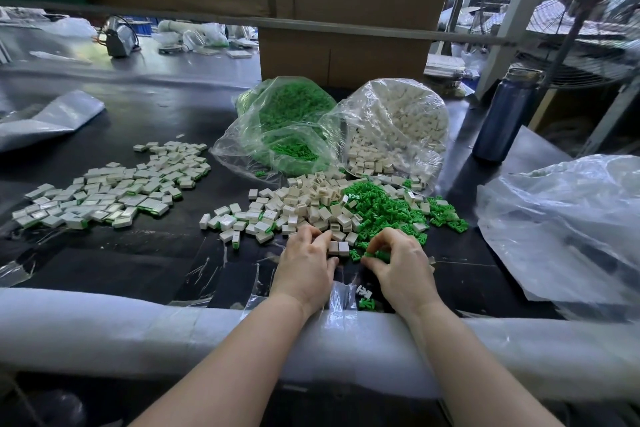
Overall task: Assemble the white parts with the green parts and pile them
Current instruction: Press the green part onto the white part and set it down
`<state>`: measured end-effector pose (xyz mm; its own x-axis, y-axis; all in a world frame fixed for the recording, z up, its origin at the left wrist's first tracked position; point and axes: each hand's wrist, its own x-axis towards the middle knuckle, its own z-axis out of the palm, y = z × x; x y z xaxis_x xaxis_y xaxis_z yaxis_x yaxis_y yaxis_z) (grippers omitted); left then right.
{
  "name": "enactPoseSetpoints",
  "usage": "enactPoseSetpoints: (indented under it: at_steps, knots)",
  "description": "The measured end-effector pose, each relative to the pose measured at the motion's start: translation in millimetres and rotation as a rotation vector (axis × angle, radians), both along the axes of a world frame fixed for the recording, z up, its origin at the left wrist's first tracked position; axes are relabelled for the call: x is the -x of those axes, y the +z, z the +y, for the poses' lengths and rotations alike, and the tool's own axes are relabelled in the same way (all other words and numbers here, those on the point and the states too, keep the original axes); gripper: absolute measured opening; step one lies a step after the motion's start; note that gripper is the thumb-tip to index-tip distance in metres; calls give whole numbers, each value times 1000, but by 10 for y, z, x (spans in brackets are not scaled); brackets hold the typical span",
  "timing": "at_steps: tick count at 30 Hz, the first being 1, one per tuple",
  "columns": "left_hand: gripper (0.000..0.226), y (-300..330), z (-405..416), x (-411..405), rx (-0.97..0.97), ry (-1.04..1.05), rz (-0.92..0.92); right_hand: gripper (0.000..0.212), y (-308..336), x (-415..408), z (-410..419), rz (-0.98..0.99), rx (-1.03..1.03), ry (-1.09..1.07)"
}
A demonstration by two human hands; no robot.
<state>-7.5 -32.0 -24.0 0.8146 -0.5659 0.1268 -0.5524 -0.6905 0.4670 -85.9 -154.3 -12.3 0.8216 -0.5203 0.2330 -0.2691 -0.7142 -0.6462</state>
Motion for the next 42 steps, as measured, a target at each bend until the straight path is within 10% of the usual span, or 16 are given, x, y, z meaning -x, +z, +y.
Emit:
enactPoseSetpoints:
  at_steps: [42]
  knots:
    - [25,89,82,18,428,-57,249,8,-58,-35,4,-89,-50,49]
